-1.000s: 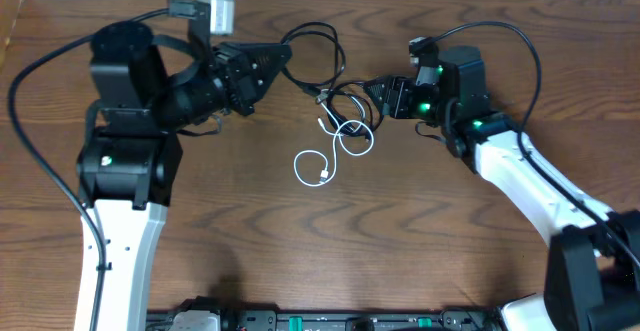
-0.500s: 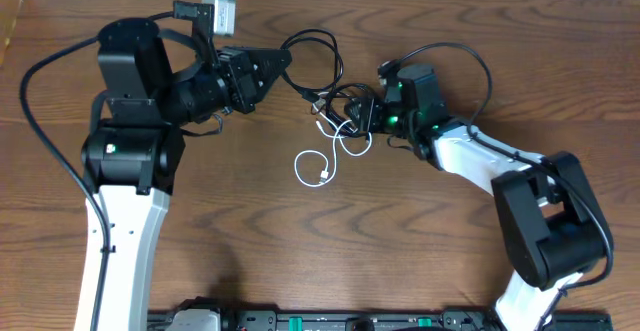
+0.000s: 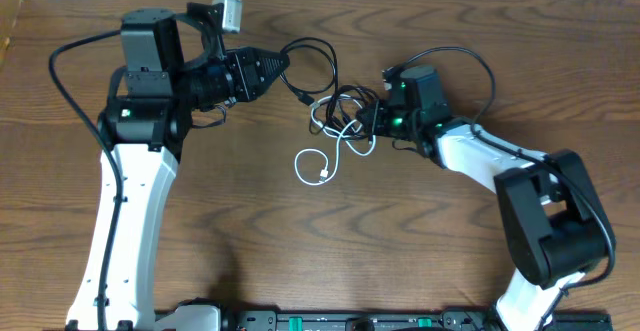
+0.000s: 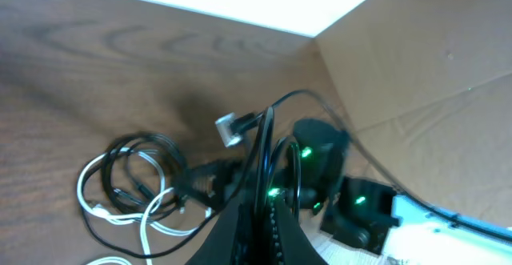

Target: Untangle cables

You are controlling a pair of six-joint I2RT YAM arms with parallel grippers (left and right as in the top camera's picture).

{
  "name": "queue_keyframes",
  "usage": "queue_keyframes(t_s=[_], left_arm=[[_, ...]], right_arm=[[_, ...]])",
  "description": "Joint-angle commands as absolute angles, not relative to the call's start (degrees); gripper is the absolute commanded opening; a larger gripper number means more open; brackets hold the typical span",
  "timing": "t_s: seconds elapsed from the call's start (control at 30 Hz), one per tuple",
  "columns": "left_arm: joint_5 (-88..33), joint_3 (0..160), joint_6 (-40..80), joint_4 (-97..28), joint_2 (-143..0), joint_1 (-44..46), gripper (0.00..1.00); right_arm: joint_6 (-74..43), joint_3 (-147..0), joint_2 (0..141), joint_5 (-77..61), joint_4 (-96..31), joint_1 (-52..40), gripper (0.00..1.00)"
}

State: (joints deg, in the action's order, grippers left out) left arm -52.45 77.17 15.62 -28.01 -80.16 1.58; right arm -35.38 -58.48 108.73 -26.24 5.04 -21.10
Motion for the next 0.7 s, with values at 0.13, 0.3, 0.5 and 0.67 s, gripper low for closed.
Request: queue_keyframes(t_s=[0.13,0.3,0.5,0.67], left_arm=[[-53.54,78.61,3.88,-33.36,-83.94,1.30,0.11],[-53.34,78.61,-1.19,-36.99,-85.60,1.30,0.15],[-53.36,78.06,-7.51,-39.24,-90.13,1.32,0.58],[-56.60,78.06,-8.40,-38.89,-96.79,1.96,0.74]], right_arm=[[-32.34,-59.27,90.80,-27.59,-8.99,-14.76,0.01],[-31.14,-59.27,78.89,-27.24,-17.21,-9.89,0.01],[-31.33,-59.27,76.90,-26.85,-18.72,-8.99,0.01],[-33.30,-59.27,78.19,-26.04,-18.83,-9.89,0.01]])
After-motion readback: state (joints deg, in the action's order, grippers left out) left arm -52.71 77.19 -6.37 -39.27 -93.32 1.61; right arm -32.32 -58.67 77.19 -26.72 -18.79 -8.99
